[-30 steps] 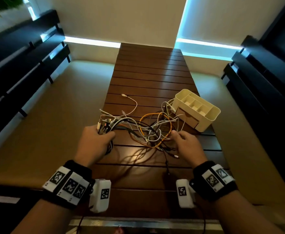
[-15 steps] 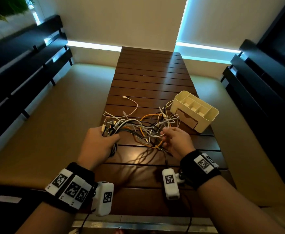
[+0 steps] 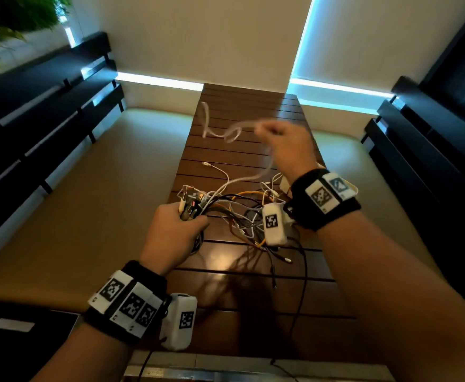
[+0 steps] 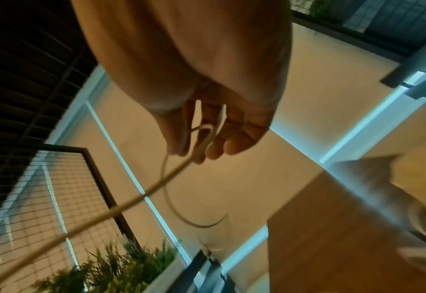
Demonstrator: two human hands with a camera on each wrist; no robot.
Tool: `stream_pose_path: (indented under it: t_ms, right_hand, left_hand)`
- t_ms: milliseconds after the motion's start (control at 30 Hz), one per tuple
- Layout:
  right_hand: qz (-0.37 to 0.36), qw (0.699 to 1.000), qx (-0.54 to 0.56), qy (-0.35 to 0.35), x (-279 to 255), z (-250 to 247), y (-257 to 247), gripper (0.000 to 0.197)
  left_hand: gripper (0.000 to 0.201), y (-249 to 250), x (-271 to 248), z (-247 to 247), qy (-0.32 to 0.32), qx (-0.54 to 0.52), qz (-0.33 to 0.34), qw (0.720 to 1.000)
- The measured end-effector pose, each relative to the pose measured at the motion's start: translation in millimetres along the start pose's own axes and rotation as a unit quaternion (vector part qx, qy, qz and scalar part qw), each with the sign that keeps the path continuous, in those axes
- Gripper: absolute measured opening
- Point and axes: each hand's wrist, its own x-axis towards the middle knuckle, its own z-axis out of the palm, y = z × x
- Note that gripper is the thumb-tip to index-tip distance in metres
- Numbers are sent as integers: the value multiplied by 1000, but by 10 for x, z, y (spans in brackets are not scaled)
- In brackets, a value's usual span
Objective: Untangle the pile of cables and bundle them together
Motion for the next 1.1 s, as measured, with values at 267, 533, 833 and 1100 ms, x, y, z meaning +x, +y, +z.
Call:
stream_pose_path:
  t_ms: [267,533,833,1100]
  right_hand:
    - [141,969,-160,-125,-312,119,762,36]
    - [123,975,-43,-181,-940,99,363,49]
    - [380,756,445,-295,-1371,460,420,84]
    - [458,777,407,-144,-1213,360,838,34]
  left_hand:
    - [35,-225,-14,-41,-10,8,-61,998]
    - [35,-206,50,2,-8,22,-57,998]
    - [16,-55,-57,151,-91,-42,20,995]
    - [26,65,-173,193,-46,-221,64,972]
